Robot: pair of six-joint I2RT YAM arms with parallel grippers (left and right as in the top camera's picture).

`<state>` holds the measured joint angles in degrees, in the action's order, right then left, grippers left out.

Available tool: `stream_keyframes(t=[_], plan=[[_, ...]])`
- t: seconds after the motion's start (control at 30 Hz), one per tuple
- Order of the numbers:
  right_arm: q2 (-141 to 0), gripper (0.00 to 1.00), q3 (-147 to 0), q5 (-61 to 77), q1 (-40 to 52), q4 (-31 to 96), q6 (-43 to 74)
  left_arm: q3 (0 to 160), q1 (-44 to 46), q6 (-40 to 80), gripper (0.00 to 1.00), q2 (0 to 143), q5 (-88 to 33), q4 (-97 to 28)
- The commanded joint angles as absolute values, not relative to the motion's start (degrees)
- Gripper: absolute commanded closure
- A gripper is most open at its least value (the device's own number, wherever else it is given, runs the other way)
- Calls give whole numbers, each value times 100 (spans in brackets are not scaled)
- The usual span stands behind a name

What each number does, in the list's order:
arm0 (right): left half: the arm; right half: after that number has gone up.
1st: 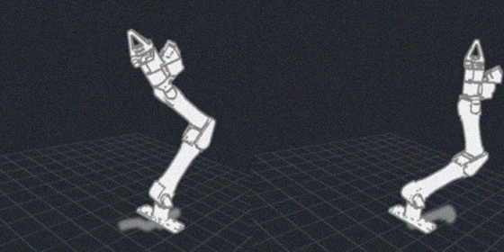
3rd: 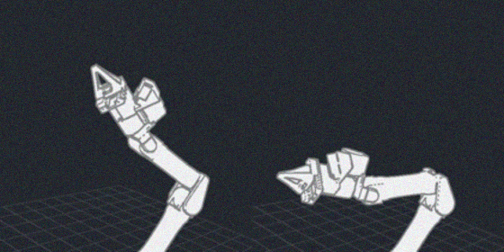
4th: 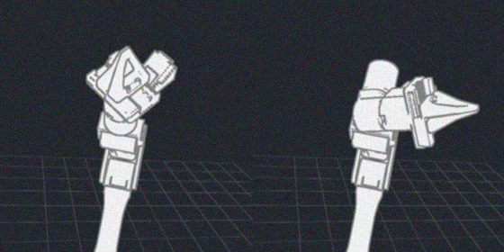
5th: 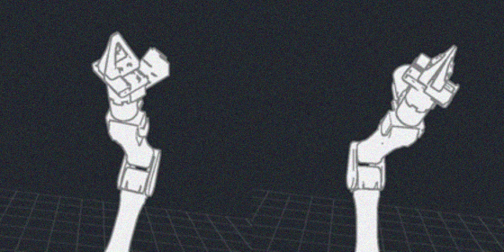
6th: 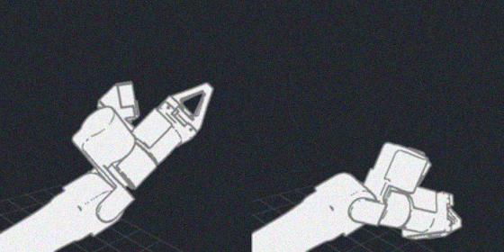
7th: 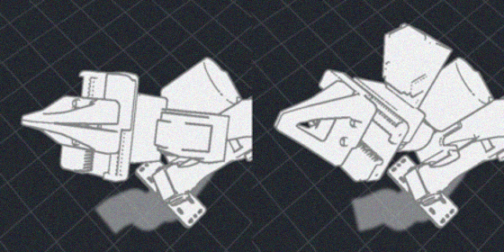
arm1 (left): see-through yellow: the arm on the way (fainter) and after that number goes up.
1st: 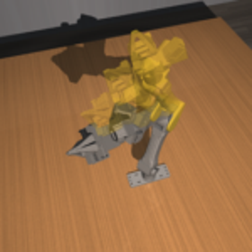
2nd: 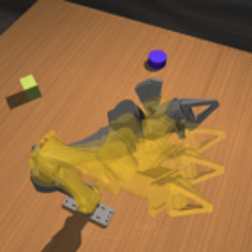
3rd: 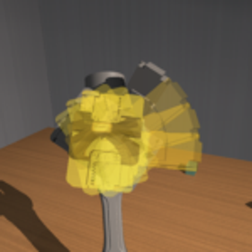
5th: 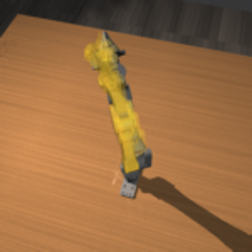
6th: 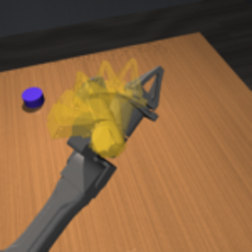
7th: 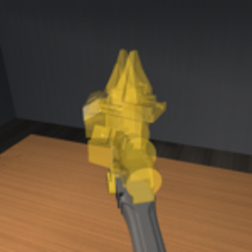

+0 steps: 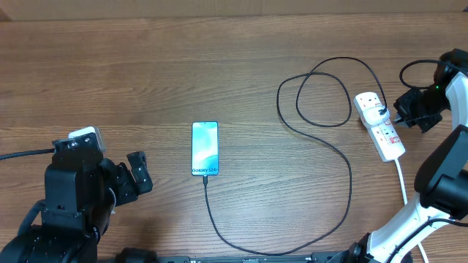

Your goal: Plug charger to phone and switch on socket

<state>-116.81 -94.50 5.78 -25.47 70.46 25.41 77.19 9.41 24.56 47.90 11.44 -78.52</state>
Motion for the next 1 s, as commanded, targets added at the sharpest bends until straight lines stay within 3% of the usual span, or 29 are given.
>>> stream_keyframes(t=[0.0,0.97], plan=[[-11795,96,-9588,615,-2552,6980,2502,7697,969,2576,0,4799,1260,-7870],[-11968,96,-9474,676,-2545,6687,2499,7697,969,2576,0,4799,1260,-7874]])
